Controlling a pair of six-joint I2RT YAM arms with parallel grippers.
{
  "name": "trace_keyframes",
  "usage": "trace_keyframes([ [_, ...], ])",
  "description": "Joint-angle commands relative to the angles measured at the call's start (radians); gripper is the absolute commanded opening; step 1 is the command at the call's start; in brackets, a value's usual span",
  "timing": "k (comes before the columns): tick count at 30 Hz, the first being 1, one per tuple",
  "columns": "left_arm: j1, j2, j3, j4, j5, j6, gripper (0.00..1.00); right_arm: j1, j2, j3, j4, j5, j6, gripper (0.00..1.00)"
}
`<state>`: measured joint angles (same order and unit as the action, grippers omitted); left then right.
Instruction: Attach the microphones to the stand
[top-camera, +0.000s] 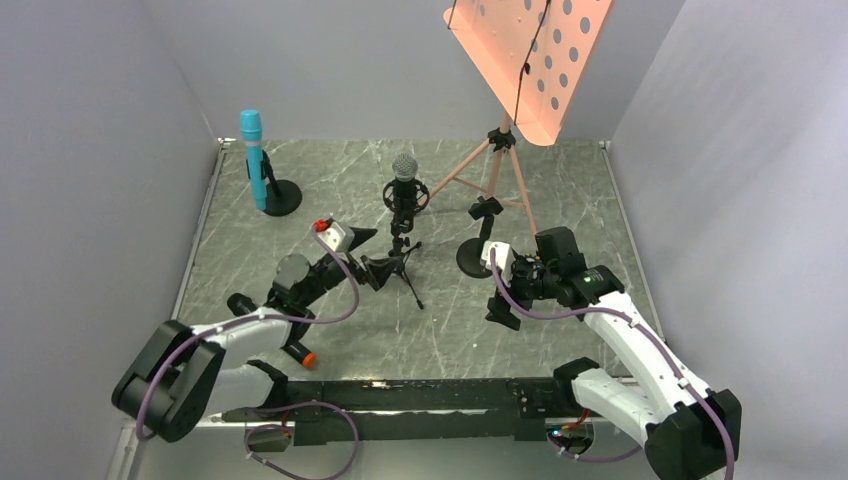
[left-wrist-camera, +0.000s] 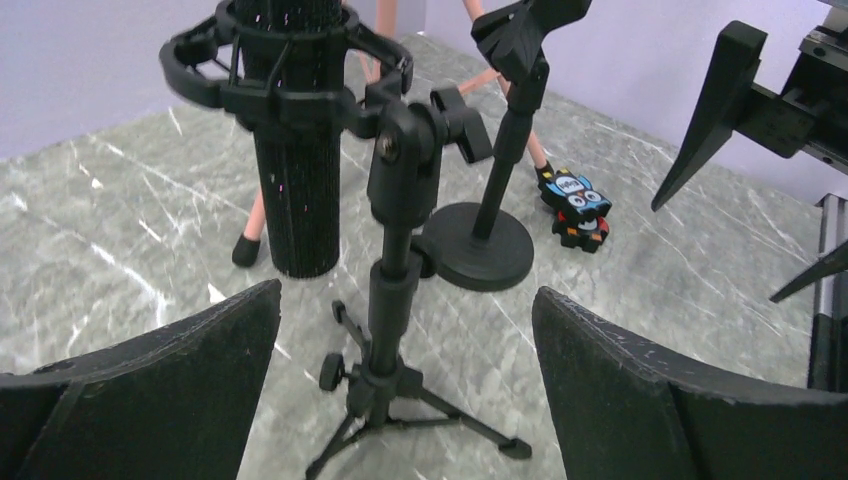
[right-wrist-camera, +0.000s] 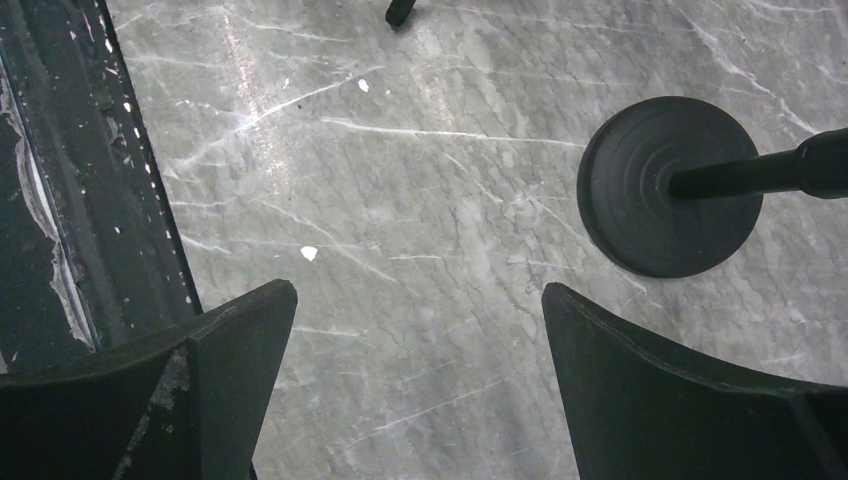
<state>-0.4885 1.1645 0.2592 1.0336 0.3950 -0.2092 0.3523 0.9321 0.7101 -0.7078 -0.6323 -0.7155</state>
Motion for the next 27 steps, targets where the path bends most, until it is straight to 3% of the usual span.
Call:
trace_keyframes([
  [1, -0.019, 0.097, 0.079, 0.120, -0.007, 0.053, 0.98, -0.005, -0.024, -0.001, 0.025, -0.010, -0.025, 1.00],
  [4, -0.019, 0.167, 0.112, 0.160, -0.008, 0.054, 0.90, -0.006, -0.027, -0.002, 0.025, -0.010, -0.025, 1.00],
  [7, -0.021, 0.214, 0.156, 0.136, -0.012, 0.043, 0.74, -0.006, -0.027, -0.003, 0.027, -0.009, -0.025, 1.00],
  [13, -0.039, 0.252, 0.191, 0.119, -0.060, 0.073, 0.63, -0.005, -0.029, -0.003, 0.026, -0.010, -0.025, 1.00],
  [17, -0.049, 0.256, 0.202, 0.107, -0.046, 0.093, 0.48, -0.006, -0.027, -0.001, 0.025, -0.012, -0.025, 1.00],
  [23, -0.061, 0.230, 0.197, 0.090, -0.060, 0.160, 0.01, -0.006, -0.026, -0.001, 0.025, -0.012, -0.025, 1.00],
  [27, -0.061, 0.184, 0.175, 0.129, -0.099, 0.264, 0.00, -0.006, -0.021, -0.001, 0.024, -0.012, -0.025, 1.00],
])
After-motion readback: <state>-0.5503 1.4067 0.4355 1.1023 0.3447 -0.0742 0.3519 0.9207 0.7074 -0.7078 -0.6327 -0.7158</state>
